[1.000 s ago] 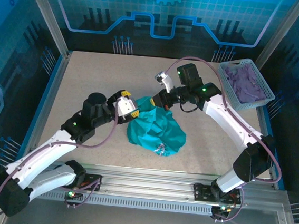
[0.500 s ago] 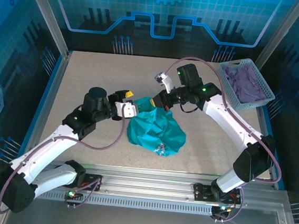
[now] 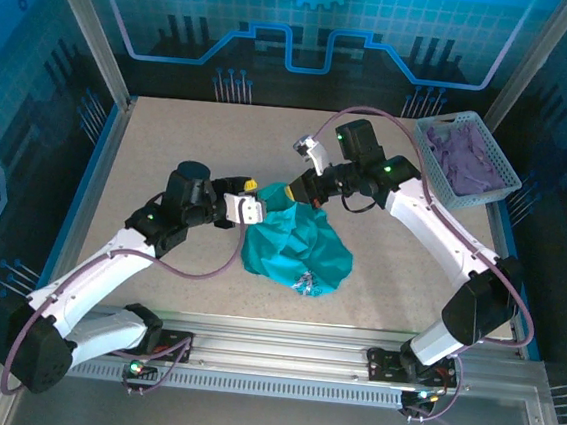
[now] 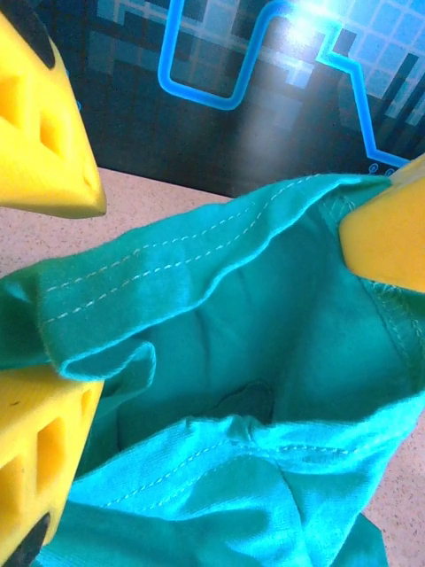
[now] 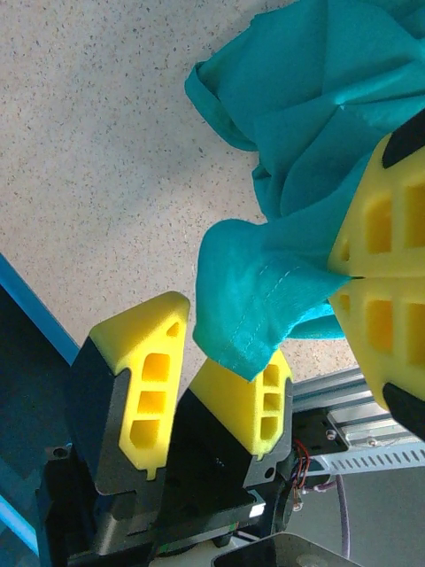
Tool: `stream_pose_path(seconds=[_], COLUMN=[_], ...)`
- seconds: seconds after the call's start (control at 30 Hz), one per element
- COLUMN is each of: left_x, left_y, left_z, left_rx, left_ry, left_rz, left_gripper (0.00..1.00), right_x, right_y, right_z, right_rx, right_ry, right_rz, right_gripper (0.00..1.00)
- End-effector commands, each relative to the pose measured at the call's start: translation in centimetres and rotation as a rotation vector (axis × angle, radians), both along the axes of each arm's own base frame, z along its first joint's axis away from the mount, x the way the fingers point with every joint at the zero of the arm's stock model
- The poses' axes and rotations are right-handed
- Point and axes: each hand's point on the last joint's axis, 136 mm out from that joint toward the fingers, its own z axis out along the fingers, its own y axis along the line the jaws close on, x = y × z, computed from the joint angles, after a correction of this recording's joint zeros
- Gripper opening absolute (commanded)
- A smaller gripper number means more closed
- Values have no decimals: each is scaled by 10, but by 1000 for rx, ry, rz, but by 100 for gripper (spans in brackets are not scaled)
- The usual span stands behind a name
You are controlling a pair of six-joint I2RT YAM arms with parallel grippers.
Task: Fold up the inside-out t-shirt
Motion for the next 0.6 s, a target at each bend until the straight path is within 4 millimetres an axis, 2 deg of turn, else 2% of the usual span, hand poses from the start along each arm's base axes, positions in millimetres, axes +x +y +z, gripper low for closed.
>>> stream_pose_path(seconds=[0.0,0.2,0.57], left_x=[0,-5,-6], left_y=[-4,-12,-12], left_z=[13,20,20], left_rx=[-23,-88,-128], left_ry=[-31,-16,37], left_rz=[-33,-70,-51], left_gripper=[41,34,10], right_x=[2,4,5], right_y=[2,4,7], right_z=[8,5,7], right_rx=[15,12,12], right_ry=[-1,9,7], right_rz=[16,16,19], right_gripper=[0,0,0])
